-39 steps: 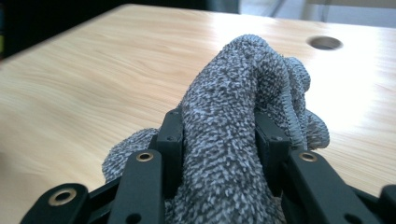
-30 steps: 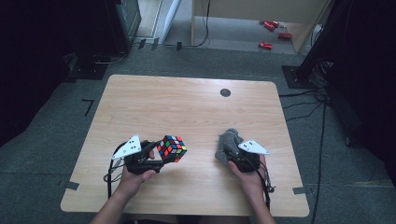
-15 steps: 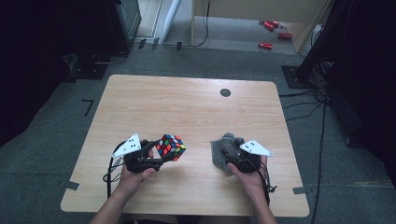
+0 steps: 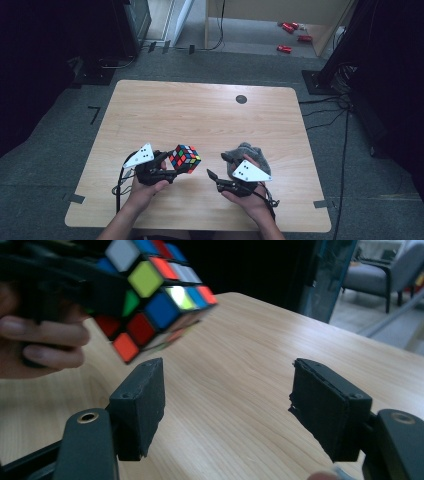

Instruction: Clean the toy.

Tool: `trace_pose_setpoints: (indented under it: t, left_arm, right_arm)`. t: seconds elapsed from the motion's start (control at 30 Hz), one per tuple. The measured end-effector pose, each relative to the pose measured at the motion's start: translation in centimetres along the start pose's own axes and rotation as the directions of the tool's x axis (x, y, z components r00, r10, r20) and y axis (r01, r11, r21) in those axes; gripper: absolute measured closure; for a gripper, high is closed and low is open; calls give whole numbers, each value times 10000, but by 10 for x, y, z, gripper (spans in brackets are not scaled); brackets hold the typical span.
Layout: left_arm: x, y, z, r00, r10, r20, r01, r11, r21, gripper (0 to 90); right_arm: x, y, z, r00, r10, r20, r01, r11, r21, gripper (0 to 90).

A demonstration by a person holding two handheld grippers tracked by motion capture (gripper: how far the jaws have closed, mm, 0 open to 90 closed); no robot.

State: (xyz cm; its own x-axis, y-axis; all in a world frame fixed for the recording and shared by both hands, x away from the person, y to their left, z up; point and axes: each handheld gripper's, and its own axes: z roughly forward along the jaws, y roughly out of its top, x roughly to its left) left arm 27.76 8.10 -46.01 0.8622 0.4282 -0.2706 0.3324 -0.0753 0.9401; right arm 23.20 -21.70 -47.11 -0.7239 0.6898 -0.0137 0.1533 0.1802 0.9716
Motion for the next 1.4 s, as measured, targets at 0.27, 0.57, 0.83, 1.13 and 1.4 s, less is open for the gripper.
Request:
trace_pose_setpoints:
  t: [0.27,0.57,0.83,1.13,1.4]
  left_arm:
    - [-1,2,6,9994,-315,-148,320,9986,409,343]
    - [-4,2,15,9956,-933,51,927,9932,701,343]
    - [-8,5,22,9853,-1674,348,1630,9810,1049,343]
    - [-6,2,32,9606,-2732,518,2591,9470,1898,342]
    - [-2,2,29,9624,-2544,956,2363,9570,1683,318]
  right_arm:
    - [22,-2,12,9933,-1154,-76,1151,9929,-312,233]
    - [32,-6,20,9833,-1814,130,1817,9826,-382,217]
    - [37,-9,24,9695,-2419,386,2433,9692,-383,205]
    - [39,-16,29,9310,-3550,851,3576,9337,-172,308]
    - [38,-14,25,9315,-3593,560,3605,9326,-132,340]
